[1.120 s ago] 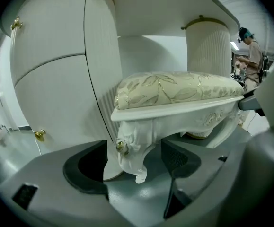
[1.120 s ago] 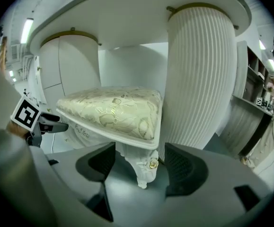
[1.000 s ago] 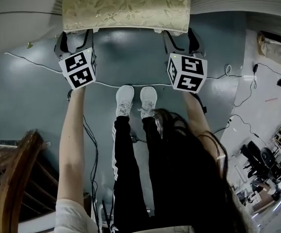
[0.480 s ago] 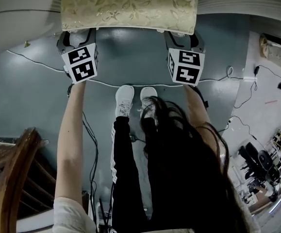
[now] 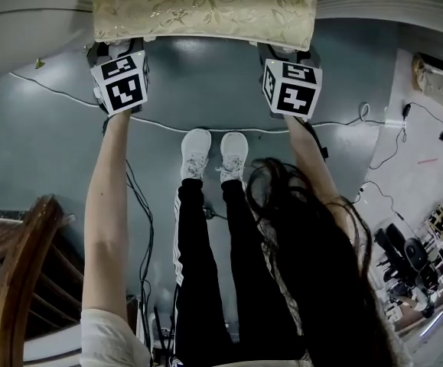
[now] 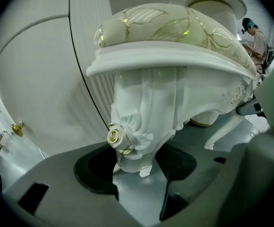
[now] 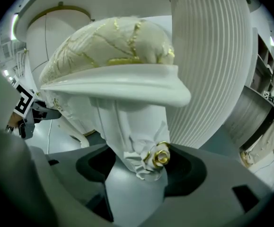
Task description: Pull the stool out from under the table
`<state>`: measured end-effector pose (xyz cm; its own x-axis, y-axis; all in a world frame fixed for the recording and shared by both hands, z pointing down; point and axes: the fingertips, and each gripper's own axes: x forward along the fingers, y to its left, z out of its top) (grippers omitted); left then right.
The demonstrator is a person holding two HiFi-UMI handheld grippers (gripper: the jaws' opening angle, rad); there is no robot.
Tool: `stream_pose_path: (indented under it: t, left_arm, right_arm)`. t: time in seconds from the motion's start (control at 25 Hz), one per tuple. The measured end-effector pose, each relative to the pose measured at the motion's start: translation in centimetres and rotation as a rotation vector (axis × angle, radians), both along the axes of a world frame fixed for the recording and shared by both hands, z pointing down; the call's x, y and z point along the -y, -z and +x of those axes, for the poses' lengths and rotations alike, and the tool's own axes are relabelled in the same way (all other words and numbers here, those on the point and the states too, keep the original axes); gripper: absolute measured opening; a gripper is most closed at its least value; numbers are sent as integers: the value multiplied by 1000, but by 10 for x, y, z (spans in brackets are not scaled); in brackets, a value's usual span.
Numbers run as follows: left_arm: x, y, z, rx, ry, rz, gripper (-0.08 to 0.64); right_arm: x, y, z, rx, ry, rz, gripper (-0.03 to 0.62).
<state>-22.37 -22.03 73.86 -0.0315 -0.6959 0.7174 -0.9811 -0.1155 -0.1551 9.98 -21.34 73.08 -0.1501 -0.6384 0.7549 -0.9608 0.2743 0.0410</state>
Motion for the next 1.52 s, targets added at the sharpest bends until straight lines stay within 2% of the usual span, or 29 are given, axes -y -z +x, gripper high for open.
stream_pose_path:
  t: [0.2,0.56,0.88,1.12,1.28,1.52]
  left_arm:
    - [-1,1,0,5,-26,-15,270]
    - [-3,-1,0,15,-9,-30,267]
    - [-13,-1,0,18,38,-73,264]
    - [-22,-2,2,15,142,-105,264]
    - [-29,0,5,21,149,-67,262]
    - [-33,1,7,21,195,-88,261]
  right_arm:
    - [-2,-1,3,-52,41,-20,286]
    - [0,-2,6,-86,100,-4,272]
    - [-2,-5,6,-83,137,-27,270]
    - [2,-6,9,-92,208,-38,272]
    - [2,-7,11,-106,238,-68,272]
    - [4,-8,14,-99,253,-72,273]
